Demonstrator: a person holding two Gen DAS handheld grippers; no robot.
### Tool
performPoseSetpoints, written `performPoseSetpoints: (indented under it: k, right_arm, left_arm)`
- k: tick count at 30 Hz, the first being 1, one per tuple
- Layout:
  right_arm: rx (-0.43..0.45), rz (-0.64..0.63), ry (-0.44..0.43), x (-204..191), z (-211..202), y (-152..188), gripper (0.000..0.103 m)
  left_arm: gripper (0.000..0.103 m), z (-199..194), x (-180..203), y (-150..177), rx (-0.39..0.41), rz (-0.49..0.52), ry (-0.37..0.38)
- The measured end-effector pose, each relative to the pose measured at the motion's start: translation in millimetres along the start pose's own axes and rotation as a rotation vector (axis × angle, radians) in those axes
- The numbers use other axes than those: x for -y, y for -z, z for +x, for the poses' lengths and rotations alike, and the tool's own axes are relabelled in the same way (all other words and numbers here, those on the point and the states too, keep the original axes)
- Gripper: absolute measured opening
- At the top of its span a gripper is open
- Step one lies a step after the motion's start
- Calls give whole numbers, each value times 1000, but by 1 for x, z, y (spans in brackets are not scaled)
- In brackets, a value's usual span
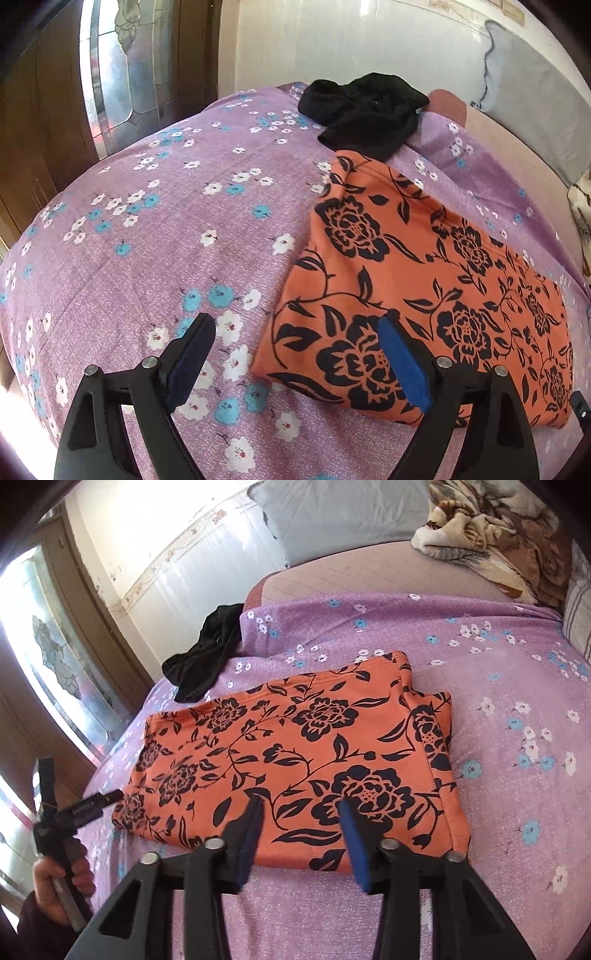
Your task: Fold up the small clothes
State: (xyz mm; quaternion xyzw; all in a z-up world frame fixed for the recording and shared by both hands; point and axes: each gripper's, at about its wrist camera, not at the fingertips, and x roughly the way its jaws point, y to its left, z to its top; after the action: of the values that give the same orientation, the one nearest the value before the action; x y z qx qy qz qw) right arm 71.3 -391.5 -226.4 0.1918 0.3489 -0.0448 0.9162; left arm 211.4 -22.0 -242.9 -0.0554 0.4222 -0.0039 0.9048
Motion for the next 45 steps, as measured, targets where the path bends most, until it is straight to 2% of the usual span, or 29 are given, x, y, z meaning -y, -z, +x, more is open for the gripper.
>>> performPoseSetpoints:
  k: [3,5,8,12,20,23,30,34,35,36,37,38,41,42,43,44,45]
  right_arm:
    - [-20,4,29,2,10,0,36]
    - [-44,35,63,10,19,-1,36]
    - [-172,114,110,30,45,3,39]
    - [-156,102,105,28,40,2,39]
    - [-145,105,107,28,40,7,39]
    - [-139,102,106,28,39,8,39]
    - [-131,88,115,26,38,9,39]
    - [-132,93,110,27,38,9,39]
    - [-133,94,108,27,38,9,39]
    - [-133,94,106,28,37,9,39]
    - [-134,95,105,28,37,10,39]
    - [-134,96,104,28,37,10,39]
    - [-136,96,104,28,38,9,39]
    - [-136,98,104,28,38,9,39]
    - [-136,100,103,28,38,9,39]
    - [-136,102,101,28,38,9,39]
    - [-136,104,99,29,38,9,39]
  left_arm:
    - [90,3,-5,-1,0,-13,-25]
    - [90,10,-7,0,-39,-19,-22]
    - [90,20,-12,4,-107,-30,21]
    - [90,17,-19,6,-119,-37,73]
    - [90,18,-18,20,-185,-8,249]
    - [82,24,-16,20,-205,-43,278]
    - [77,34,-4,13,-143,-67,226]
    - [76,47,-2,5,-105,-159,273]
    - [70,49,0,4,-93,-169,281]
    - [49,50,2,4,-93,-166,278]
    - [39,49,7,4,-94,-150,280]
    - [38,45,11,4,-78,-127,280]
    - [38,34,23,2,-22,-53,256]
    - [43,36,24,2,-27,-46,242]
    - [62,40,24,2,-45,-53,236]
    - [69,47,23,4,-75,-68,249]
    - [69,53,21,6,-104,-86,258]
